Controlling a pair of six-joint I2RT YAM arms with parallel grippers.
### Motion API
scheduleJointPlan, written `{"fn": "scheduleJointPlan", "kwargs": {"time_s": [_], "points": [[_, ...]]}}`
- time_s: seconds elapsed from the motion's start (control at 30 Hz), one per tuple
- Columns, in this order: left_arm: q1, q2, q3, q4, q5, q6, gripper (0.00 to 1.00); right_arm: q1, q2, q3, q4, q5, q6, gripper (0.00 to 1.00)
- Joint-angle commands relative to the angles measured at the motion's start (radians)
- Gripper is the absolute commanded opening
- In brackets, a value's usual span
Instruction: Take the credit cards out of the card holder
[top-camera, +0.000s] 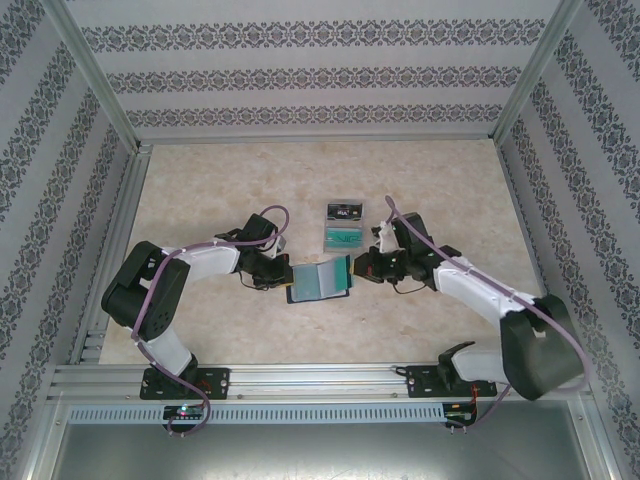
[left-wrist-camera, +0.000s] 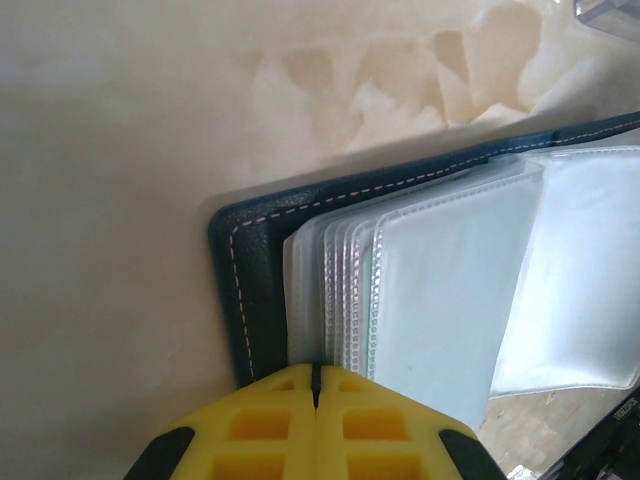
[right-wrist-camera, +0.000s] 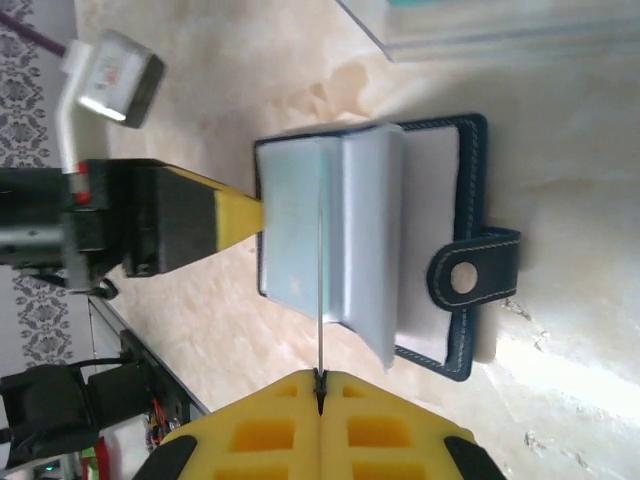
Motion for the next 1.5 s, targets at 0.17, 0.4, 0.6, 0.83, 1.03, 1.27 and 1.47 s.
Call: {"fn": "scheduleJointPlan", "kwargs": {"time_s": [0.17,0.4,0.6,0.83,1.03,1.27,1.47], "points": [[-0.002,-0.041,0.039,-0.059,0.014,0.003,0.15,0.036,-0.048,0.264,-0.347,0.215,-0.386,0.00],[-0.001,-0.126,0.081,-0.106,-0.031,0.007,0.19,0.103,0.034,0.411,-0.402,0.301,-0.827,0.00],[0.010,-0.210,0.055,-0.121,-0.058,-0.006,0.39,0.107,0.183,0.575,-0.490,0.368,-1.070,0.00],[0.022,-0.326,0.046,-0.196,-0.163,-0.005,0.72,0.124,0.342,0.727,-0.579,0.463,-1.320,0.00],[0.042,-0.434,0.010,-0.229,-0.237,-0.036,0.99,0.135,0.412,0.742,-0.556,0.532,-1.434,0.00],[0.060,-0.480,0.000,-0.262,-0.257,-0.042,0.99,0.158,0.447,0.734,-0.528,0.575,-1.497,0.00],[0.064,-0.474,0.001,-0.270,-0.260,-0.043,0.99,0.177,0.475,0.737,-0.519,0.617,-1.530,0.00]]}}
